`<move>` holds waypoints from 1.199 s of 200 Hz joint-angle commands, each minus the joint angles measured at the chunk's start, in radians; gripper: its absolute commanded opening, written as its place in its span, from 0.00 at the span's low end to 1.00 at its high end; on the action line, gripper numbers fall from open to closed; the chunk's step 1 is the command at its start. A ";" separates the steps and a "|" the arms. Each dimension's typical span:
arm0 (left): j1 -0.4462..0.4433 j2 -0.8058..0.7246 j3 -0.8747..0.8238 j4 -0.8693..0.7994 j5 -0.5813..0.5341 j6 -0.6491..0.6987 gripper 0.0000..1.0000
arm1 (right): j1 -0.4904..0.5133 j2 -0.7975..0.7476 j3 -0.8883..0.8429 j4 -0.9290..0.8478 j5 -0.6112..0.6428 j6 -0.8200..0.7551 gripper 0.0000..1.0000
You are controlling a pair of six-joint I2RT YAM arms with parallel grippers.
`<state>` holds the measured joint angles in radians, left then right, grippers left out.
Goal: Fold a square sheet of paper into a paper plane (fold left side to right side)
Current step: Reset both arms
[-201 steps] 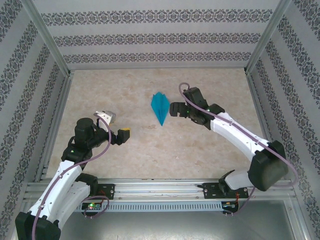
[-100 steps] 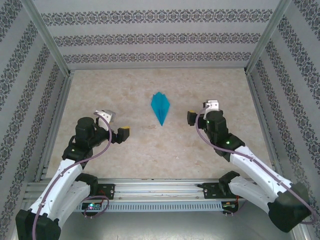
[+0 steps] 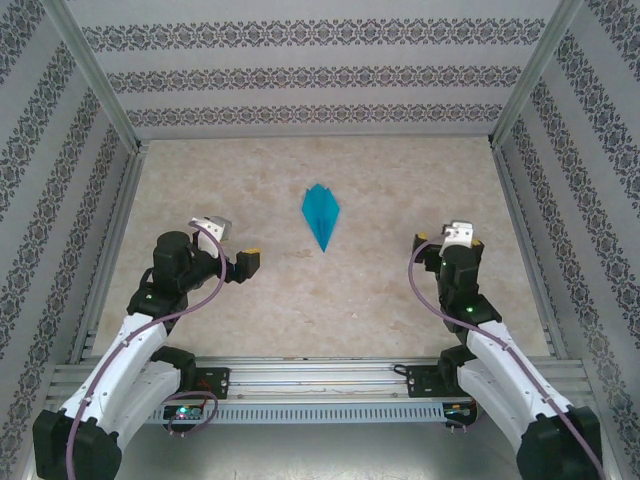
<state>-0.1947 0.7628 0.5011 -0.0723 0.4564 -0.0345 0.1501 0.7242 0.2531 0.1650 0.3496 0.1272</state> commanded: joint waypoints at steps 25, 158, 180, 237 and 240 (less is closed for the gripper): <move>0.003 0.018 -0.001 0.057 -0.019 -0.001 1.00 | -0.181 0.080 -0.087 0.216 -0.159 -0.006 0.98; 0.005 0.046 0.008 0.066 -0.052 -0.003 1.00 | -0.182 0.693 0.018 0.846 -0.437 -0.080 0.98; 0.006 0.043 0.013 0.051 -0.055 0.005 1.00 | -0.148 0.802 0.000 0.987 -0.436 -0.122 0.98; 0.006 0.058 0.032 0.045 -0.075 0.016 1.00 | -0.152 0.802 0.127 0.768 -0.337 -0.076 0.98; 0.006 0.059 0.033 0.046 -0.076 0.015 1.00 | -0.151 0.801 0.126 0.767 -0.336 -0.078 0.98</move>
<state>-0.1944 0.8127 0.5014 -0.0505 0.4046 -0.0338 0.0082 1.5307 0.3191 0.9771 -0.0357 0.0269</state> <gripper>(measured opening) 0.998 0.982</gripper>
